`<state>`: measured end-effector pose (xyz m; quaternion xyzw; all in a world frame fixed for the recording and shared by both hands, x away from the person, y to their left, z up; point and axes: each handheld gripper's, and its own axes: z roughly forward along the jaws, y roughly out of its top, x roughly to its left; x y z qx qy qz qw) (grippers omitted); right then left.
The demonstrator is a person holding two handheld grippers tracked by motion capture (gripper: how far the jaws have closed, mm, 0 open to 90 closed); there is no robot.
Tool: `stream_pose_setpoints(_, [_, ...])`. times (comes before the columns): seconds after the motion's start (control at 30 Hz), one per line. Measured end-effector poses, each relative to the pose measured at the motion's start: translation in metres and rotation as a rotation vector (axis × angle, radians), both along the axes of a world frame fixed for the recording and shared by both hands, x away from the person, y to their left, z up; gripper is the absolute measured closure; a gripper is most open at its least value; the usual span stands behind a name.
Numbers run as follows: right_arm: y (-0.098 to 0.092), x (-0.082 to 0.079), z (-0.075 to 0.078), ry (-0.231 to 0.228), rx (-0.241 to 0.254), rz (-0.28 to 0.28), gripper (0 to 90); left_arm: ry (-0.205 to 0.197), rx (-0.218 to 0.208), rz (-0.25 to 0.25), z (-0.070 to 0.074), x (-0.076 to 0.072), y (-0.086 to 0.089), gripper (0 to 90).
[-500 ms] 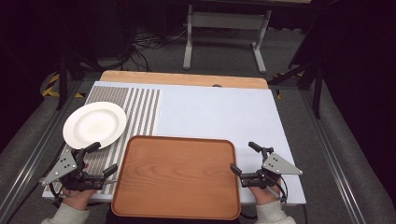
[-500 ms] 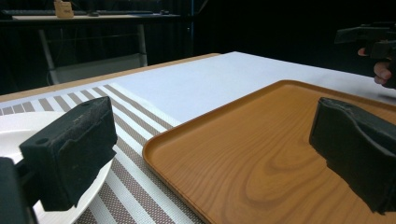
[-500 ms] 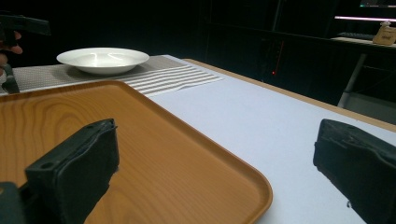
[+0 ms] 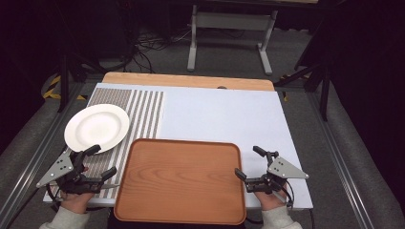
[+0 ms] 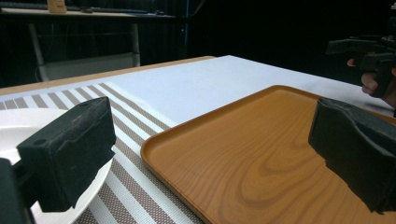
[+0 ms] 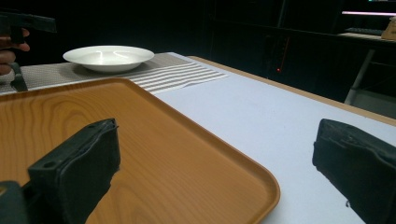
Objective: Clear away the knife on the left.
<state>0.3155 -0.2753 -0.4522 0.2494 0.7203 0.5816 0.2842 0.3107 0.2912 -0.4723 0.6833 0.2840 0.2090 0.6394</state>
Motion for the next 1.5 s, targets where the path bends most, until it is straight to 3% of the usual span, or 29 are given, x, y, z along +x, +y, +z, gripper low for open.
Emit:
stream_pose_setpoints(0.13, [-0.001,0.001,0.000,0.004,0.000,0.002,1.5,0.004,0.019,-0.006,0.002,0.001,0.000,1.6])
stream_pose_setpoints(0.33, [-0.001,0.002,-0.001,0.010,0.009,0.012,1.7,0.019,-0.003,-0.035,0.006,0.004,0.008,6.7])
stream_pose_setpoints(0.43, [-0.001,0.001,0.000,0.005,0.016,0.016,1.7,0.017,0.006,-0.053,0.008,0.004,0.011,7.9])
stream_pose_setpoints(0.47, [-0.002,0.001,0.000,0.007,0.021,0.016,1.5,0.014,0.032,-0.065,0.011,0.004,0.013,8.1])
stream_pose_setpoints(0.63, [-0.002,0.004,-0.001,0.016,0.041,0.009,0.7,0.037,0.074,-0.082,0.019,0.006,0.018,8.2])
stream_pose_setpoints(0.93, [-0.002,0.004,-0.001,0.029,0.031,0.010,0.7,0.044,0.162,-0.121,0.032,0.006,0.023,9.5])
stream_pose_setpoints(0.97, [-0.001,0.004,-0.001,0.029,0.031,0.011,0.7,0.041,0.202,-0.124,0.036,0.005,0.023,9.5])
stream_pose_setpoints(1.0, [-0.001,0.004,-0.001,0.029,0.033,0.018,0.7,0.040,0.213,-0.127,0.038,0.005,0.023,12.3])
stream_pose_setpoints(1.1, [-0.001,0.006,-0.002,0.037,0.049,0.019,0.7,0.077,0.230,-0.153,0.045,0.008,0.025,12.5])
stream_pose_setpoints(1.2, [-0.002,0.006,-0.002,0.040,0.055,0.019,0.7,0.085,0.249,-0.161,0.049,0.009,0.025,11.5])
stream_pose_setpoints(1.33, [-0.002,0.007,-0.002,0.043,0.050,0.020,0.7,0.083,0.295,-0.179,0.058,0.009,0.027,11.6])
stream_pose_setpoints(1.47, [-0.001,0.006,-0.001,0.043,0.045,0.019,0.8,0.121,0.359,-0.188,0.062,0.012,0.025,7.9])
stream_pose_setpoints(1.5, [-0.001,0.006,-0.001,0.042,0.043,0.020,0.8,0.121,0.359,-0.188,0.062,0.012,0.025,7.2])
